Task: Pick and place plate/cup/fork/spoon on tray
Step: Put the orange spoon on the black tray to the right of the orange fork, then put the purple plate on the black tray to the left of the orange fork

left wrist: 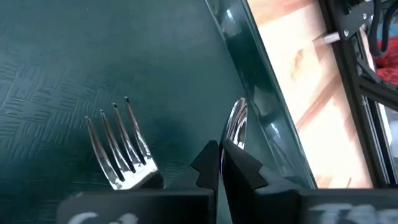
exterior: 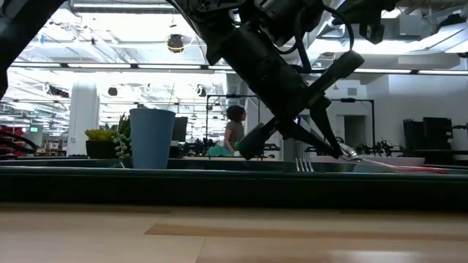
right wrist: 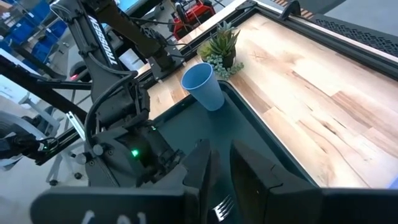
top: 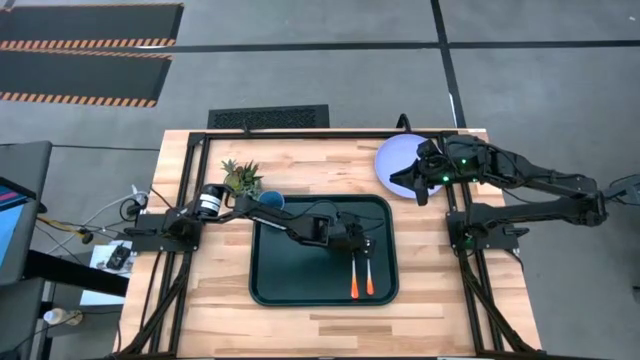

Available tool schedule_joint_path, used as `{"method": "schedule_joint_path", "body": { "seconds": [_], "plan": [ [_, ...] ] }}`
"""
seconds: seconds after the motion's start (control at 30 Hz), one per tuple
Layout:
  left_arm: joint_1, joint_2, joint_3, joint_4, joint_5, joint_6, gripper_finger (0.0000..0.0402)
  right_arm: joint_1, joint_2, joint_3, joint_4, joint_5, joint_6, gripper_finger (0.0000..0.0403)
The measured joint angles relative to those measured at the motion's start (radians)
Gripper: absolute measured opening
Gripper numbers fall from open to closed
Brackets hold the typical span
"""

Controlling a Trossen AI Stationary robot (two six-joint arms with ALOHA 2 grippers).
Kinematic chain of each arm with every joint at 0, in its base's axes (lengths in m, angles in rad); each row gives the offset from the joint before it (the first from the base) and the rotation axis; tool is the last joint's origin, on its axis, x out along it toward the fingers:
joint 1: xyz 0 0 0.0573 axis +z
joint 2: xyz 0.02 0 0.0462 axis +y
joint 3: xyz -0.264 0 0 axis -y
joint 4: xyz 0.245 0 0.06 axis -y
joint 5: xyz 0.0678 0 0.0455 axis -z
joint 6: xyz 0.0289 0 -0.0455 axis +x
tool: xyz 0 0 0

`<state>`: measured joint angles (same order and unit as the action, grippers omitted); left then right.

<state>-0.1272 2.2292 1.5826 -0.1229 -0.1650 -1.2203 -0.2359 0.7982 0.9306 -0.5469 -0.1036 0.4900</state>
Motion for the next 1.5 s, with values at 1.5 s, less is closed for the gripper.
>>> {"method": "schedule_joint_path", "body": {
  "seconds": [1.5],
  "plan": [
    [0.004,0.015,0.0,0.004,0.024,-0.033,0.0061,0.0,0.0,0.0,0.001,0.0,0.001,0.0086]
  ]
}}
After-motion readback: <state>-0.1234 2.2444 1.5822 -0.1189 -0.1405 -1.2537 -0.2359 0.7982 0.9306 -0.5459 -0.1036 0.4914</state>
